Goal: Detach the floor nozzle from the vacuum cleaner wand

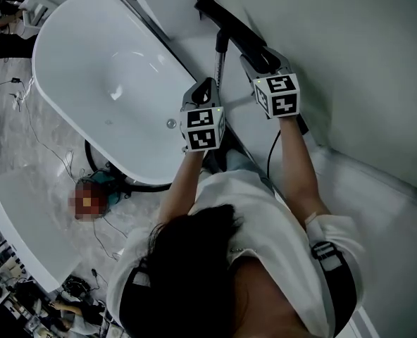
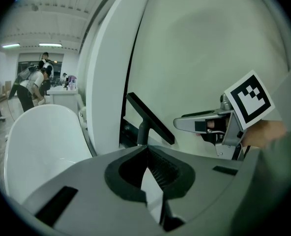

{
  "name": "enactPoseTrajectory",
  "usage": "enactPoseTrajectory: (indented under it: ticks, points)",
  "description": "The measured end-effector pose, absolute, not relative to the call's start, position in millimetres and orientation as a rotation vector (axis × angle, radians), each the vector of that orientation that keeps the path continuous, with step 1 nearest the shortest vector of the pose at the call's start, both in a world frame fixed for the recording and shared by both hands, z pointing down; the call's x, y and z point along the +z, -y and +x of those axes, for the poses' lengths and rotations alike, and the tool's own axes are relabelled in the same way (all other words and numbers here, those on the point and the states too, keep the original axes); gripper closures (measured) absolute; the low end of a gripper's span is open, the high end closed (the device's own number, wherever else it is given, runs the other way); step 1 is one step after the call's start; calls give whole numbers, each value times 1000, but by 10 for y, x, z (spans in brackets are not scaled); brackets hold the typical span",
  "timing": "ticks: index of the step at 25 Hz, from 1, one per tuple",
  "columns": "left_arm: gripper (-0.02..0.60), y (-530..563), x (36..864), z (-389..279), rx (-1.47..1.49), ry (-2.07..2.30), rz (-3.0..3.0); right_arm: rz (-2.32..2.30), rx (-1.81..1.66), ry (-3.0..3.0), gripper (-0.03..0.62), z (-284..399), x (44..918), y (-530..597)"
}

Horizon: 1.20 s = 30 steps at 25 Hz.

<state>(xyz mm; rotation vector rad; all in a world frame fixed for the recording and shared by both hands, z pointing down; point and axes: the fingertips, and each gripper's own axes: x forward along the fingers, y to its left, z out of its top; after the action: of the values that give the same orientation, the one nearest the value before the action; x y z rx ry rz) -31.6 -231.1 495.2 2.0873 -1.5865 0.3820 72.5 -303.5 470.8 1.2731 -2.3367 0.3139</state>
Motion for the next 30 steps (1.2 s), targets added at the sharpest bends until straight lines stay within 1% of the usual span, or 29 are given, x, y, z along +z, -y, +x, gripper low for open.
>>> enactPoseTrajectory:
  ticks: [8, 30]
  points:
    - [577, 2536, 5005, -288, 429, 1575, 2077, 1186, 270, 2338, 358, 681, 4725, 3325]
    - [577, 2926, 5194, -326, 469, 1564, 2036, 930, 231, 2238, 333, 552, 5259, 3844]
